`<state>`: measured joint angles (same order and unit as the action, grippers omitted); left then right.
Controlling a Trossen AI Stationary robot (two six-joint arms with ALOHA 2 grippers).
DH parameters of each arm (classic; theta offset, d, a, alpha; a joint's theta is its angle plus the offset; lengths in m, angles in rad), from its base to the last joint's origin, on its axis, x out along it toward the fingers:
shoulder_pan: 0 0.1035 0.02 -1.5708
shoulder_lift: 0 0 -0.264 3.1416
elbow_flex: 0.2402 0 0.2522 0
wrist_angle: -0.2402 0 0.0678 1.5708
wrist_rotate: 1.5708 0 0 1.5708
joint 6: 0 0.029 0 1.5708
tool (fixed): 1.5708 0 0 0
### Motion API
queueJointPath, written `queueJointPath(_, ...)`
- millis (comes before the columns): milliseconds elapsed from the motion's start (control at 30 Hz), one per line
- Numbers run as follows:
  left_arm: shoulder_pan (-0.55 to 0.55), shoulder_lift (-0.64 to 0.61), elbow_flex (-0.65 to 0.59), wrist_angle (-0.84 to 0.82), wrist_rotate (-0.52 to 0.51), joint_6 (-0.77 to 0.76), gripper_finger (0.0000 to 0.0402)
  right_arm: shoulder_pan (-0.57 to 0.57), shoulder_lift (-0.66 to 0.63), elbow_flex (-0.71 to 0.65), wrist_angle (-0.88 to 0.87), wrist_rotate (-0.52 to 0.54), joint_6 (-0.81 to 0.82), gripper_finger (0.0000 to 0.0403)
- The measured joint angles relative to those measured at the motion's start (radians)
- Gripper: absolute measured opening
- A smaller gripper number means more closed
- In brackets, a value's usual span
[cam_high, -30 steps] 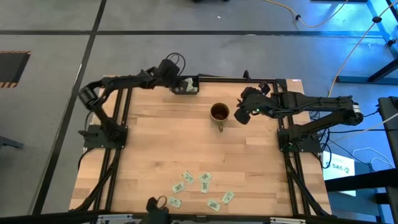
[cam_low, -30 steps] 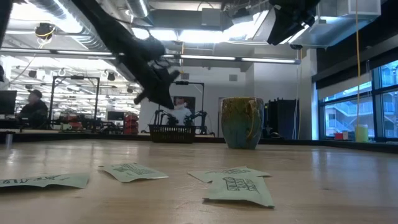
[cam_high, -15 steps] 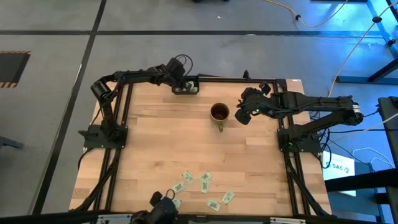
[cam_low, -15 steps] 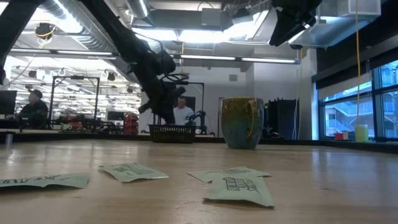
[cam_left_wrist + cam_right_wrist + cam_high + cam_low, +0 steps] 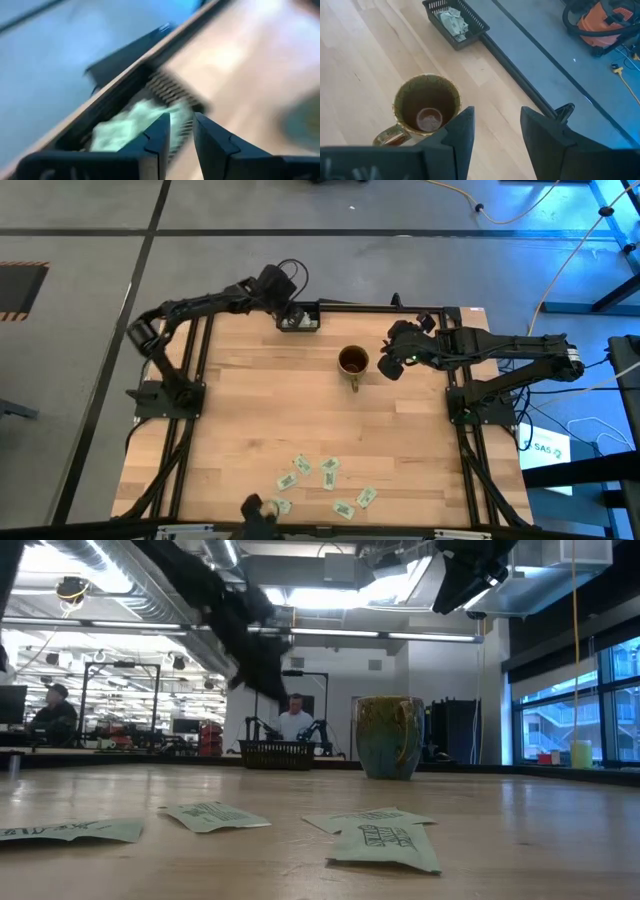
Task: Pick and place Stevia / Truvia into bins
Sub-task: Put the stevia packet into the black container
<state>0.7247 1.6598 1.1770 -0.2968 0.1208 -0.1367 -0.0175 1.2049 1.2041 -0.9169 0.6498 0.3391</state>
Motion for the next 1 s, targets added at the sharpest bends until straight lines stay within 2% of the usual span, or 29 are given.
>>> queueJointPath(200,-0.115,-0.178,0.0,-0.035,0.178,0.226,0.0077,0.0,0.0,0.0,0.001,0.0,0.045,0.0162)
queueJointPath(433,-0.323,-0.302,0.0,-0.192,0.196,0.371,0.0087,0.0,0.0,0.0,0.0,0.0,0.052,0.0162)
queueJointPath(667,-0.532,-0.277,-0.002,-0.346,0.178,0.37,0.0097,0.0,0.0,0.0,0.019,0.0,0.078,0.0162)
queueJointPath(767,-0.62,-0.247,-0.021,-0.344,0.133,0.398,0.0095,0.0,0.0,0.0,0.024,0.0,0.106,0.0162)
queueJointPath(1000,-0.804,-0.156,-0.076,-0.307,0.123,0.468,0.0102,0.0,0.0,0.0,0.032,0.001,0.136,0.0162)
